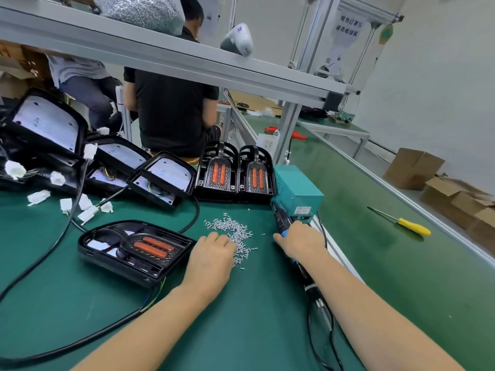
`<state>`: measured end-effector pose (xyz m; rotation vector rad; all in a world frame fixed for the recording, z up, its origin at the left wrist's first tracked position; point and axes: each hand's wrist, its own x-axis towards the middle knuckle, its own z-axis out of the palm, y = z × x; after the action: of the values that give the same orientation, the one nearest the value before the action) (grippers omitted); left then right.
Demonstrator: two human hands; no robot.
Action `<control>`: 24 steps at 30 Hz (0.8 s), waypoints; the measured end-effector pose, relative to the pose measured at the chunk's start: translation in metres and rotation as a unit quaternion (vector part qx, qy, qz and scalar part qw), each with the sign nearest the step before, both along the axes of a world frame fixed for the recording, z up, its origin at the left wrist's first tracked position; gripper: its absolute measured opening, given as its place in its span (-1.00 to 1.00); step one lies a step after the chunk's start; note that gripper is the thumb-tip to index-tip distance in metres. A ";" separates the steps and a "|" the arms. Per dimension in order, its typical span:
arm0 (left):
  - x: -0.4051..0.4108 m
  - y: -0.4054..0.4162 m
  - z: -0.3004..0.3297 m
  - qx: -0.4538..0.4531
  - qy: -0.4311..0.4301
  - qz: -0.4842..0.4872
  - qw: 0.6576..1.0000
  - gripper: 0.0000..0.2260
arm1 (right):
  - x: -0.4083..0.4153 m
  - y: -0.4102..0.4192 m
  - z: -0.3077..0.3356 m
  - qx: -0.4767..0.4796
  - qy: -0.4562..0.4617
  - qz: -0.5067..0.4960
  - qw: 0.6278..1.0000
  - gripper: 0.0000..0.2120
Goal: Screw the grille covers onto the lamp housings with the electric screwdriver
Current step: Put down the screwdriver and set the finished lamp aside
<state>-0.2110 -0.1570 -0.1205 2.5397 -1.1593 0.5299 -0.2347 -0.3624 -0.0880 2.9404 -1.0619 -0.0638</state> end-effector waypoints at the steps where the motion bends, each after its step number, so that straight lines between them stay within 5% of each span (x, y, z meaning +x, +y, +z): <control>1: -0.002 -0.001 -0.001 -0.014 -0.006 -0.024 1.000 -0.76 | 0.001 -0.001 -0.001 -0.010 0.009 0.002 1.000 -0.52; 4: -0.007 -0.006 -0.006 -0.037 -0.014 -0.124 0.992 -0.79 | 0.001 -0.003 -0.004 -0.019 0.017 0.004 1.000 -0.59; 7: -0.012 -0.008 -0.012 0.040 -0.031 -0.177 0.983 -0.86 | 0.001 -0.003 -0.005 -0.032 0.012 0.009 0.999 -0.60; 11: -0.002 -0.005 -0.025 0.159 0.064 -0.141 0.975 -0.58 | -0.003 0.001 -0.009 -0.068 -0.003 0.007 0.998 -0.57; 19: 0.006 0.004 -0.017 0.173 0.057 -0.003 0.983 -0.55 | -0.016 0.014 -0.015 -0.108 -0.030 -0.009 0.994 -0.52; 22: -0.008 0.014 -0.007 0.171 0.020 -0.071 0.982 -0.57 | -0.018 0.028 -0.010 -0.141 -0.134 0.046 0.980 -0.57; 24: -0.015 0.021 -0.009 0.142 -0.012 -0.149 0.979 -0.70 | -0.016 0.045 -0.014 -0.062 -0.249 0.168 0.952 -0.66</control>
<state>-0.2260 -0.1365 -0.1297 2.5186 -1.6942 0.3407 -0.2507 -0.3178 -0.1016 3.0352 -0.5344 0.7533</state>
